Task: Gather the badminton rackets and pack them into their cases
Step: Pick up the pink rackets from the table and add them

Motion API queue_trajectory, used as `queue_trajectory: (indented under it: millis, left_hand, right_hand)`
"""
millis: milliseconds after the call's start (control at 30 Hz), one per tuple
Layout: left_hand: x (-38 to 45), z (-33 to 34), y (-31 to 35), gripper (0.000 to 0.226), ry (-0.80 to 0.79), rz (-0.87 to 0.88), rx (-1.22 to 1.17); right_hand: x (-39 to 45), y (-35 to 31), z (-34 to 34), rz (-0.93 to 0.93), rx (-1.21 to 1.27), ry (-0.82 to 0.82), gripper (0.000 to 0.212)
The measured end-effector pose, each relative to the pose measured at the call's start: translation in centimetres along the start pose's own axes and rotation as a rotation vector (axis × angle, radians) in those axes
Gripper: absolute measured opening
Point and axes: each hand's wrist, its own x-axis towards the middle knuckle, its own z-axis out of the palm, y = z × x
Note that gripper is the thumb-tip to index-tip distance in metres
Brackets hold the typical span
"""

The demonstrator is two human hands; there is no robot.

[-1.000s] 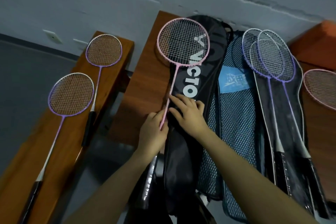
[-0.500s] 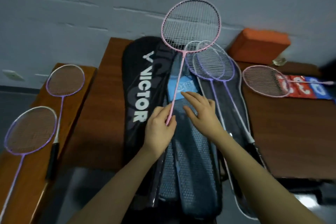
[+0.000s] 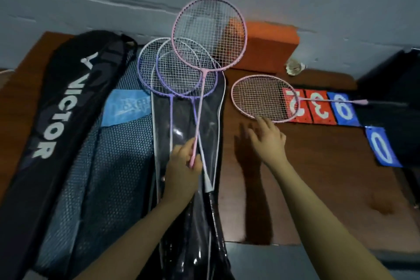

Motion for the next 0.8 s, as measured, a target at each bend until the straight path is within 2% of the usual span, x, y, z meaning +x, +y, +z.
queue_trajectory:
  millis: [200, 300, 500, 667, 800]
  left_hand:
    - [0.1, 3.5, 1.0, 0.042, -0.028, 0.013, 0.054]
    - [-0.1, 4.3, 1.1, 0.043, -0.014, 0.031, 0.064]
    - [-0.6, 4.3, 1.1, 0.043, 0.042, 0.027, 0.073]
    - [-1.6, 2.6, 0.4, 0.043, 0.014, -0.015, 0.078]
    - [-2.3, 1.7, -0.9, 0.044, -0.020, -0.006, 0.235]
  right_hand:
    - [4.2, 5.3, 2.0, 0.020, -0.179, -0.159, 0.060]
    - [4.1, 6.0, 2.5, -0.031, -0.258, -0.157, 0.060]
    - [0.4, 4.9, 2.8, -0.193, -0.290, -0.138, 0.052]
    - [-2.2, 3.0, 3.0, -0.158, -0.265, -0.214, 0.051]
    - [-3.0, 1.6, 3.1, -0.148, -0.243, -0.257, 0.052]
